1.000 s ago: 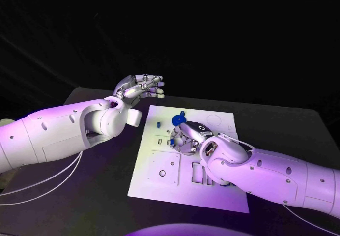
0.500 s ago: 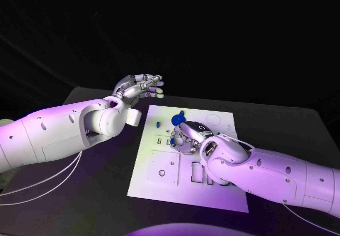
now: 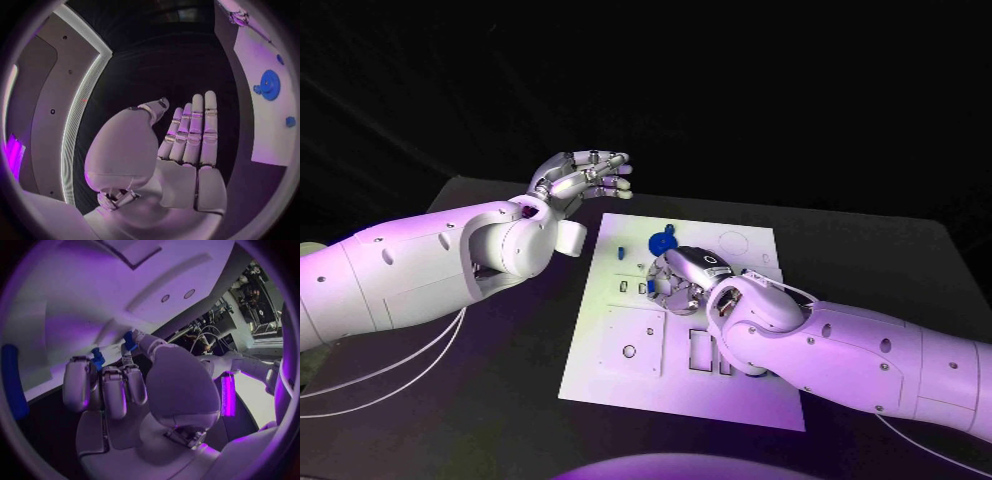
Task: Assemble the parts on the task board
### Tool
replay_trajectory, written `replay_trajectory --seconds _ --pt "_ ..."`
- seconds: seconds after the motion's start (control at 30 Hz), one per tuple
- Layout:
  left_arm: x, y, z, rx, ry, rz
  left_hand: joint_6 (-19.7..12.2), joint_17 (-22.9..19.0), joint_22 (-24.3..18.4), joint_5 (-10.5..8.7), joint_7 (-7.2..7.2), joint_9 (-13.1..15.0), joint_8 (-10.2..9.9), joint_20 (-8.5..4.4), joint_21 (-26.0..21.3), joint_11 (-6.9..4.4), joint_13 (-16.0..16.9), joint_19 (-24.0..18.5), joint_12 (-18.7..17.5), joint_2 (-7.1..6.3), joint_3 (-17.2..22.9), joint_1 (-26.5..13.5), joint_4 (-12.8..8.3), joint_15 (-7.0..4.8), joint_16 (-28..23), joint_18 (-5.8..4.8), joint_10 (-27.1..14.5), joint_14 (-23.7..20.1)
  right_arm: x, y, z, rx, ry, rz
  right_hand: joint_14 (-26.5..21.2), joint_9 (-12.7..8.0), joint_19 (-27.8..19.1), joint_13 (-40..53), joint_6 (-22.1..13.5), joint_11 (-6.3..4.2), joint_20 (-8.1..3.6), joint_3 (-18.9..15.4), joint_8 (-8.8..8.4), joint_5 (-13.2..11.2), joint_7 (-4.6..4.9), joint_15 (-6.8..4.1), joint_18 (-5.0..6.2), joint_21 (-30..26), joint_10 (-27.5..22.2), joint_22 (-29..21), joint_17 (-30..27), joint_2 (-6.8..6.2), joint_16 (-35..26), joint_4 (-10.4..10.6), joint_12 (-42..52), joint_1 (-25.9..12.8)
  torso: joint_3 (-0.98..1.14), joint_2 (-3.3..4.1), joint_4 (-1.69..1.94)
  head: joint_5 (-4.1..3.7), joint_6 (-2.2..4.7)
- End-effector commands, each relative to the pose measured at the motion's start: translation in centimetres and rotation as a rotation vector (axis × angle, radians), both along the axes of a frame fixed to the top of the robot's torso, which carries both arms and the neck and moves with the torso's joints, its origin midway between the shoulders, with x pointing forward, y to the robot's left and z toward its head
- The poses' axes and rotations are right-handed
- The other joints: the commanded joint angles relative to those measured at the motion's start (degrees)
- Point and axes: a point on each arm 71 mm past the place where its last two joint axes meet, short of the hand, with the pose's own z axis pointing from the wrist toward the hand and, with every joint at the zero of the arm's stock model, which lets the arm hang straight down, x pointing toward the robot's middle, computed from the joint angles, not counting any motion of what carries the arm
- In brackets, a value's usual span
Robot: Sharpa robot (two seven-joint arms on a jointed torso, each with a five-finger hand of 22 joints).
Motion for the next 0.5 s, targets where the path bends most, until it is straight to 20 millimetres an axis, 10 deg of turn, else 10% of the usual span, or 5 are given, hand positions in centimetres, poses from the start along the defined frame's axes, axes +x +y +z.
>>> replay_trajectory --seconds 0.03,0.27,0.5 --pt "-0.02 -0.24 0.07 -0.013 -0.003 -0.023 -0.40 0.05 0.05 0.22 1.98 0.05 -0.11 -0.07 0.12 0.28 0.06 -0.32 -0.15 -0.02 0.22 -0.69 -0.04 -0.09 0.25 1.02 -0.04 -0.44 -0.04 0.03 0.04 0.001 -0.014 0.000 5.04 -0.15 -0.29 6.03 -0.60 0.14 0.25 -0.12 -0.24 0.32 0.18 0.55 -0.41 -0.16 -0.51 1.11 11.06 -0.45 -0.24 0.11 -0.58 -0.23 0.03 0.01 0.02 0.02 0.05" --pt "0.02 -0.25 0.02 -0.013 0.000 -0.028 -0.42 0.07 0.05 0.22 1.99 0.05 -0.12 -0.06 0.14 0.28 0.06 -0.35 -0.16 -0.01 0.23 -0.73 -0.04 -0.08 0.25 1.02 -0.05 -0.46 -0.10 0.03 0.11 0.014 -0.020 0.006 4.98 -0.45 -0.52 5.42 -2.09 0.54 0.60 -1.12 -0.88 0.29 0.59 0.91 -0.31 -0.61 -1.06 0.83 10.82 -1.54 -0.33 1.10 -1.20 -1.38 0.01 0.02 0.02 0.02 0.03" --pt "0.07 -0.37 -0.06 -0.015 0.002 -0.032 -0.45 0.09 0.05 0.21 2.00 0.05 -0.13 -0.04 0.15 0.30 0.06 -0.38 -0.17 -0.03 0.22 -0.80 -0.01 -0.07 0.25 1.02 -0.08 -0.49 -0.11 -0.15 0.13 0.021 -0.020 0.013 4.87 -0.79 -0.81 4.54 -5.11 1.21 1.20 -11.18 -1.52 0.41 1.18 1.56 -0.14 -1.50 -2.06 0.51 10.45 -1.77 -0.51 4.07 -2.04 0.34 0.01 0.03 -0.06 0.00 0.02"
